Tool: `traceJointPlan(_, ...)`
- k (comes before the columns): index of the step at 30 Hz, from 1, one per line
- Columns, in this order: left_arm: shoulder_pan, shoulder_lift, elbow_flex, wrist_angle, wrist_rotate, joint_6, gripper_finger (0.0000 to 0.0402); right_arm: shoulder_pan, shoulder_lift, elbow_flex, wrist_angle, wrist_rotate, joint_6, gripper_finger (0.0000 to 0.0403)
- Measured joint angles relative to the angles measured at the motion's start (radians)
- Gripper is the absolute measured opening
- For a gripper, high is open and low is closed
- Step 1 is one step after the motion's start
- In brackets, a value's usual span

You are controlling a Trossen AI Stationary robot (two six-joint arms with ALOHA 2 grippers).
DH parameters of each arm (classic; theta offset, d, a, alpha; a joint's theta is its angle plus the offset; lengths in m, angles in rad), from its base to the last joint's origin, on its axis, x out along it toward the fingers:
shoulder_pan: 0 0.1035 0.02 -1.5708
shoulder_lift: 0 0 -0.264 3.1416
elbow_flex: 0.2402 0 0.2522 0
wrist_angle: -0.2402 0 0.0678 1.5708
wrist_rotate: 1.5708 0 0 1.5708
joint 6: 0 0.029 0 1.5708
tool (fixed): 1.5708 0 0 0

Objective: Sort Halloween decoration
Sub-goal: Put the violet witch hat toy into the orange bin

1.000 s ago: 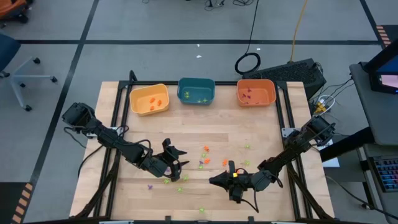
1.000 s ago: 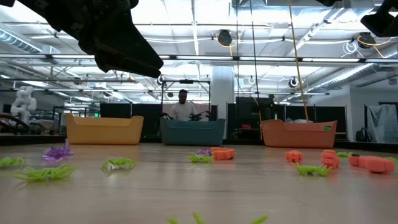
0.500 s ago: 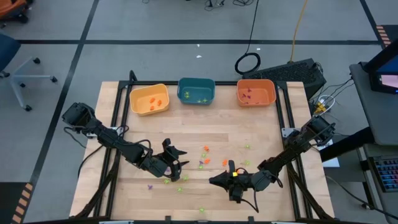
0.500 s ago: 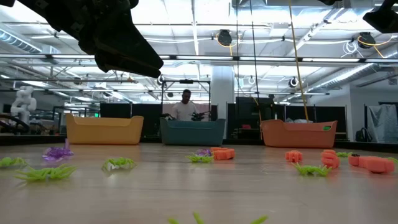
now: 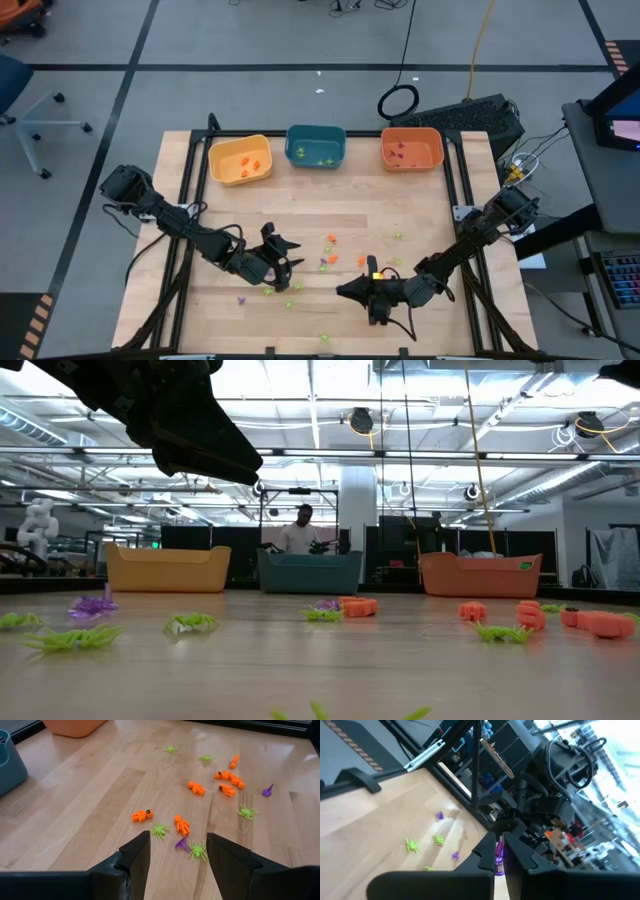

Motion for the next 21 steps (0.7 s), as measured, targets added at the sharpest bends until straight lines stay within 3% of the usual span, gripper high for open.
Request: traceJointPlan(21,0.0,0.0,0.0,0.0,0.0,0.0,0.0191,0.0,0.0,0.0,-0.016,0.0,0.225,0.0004)
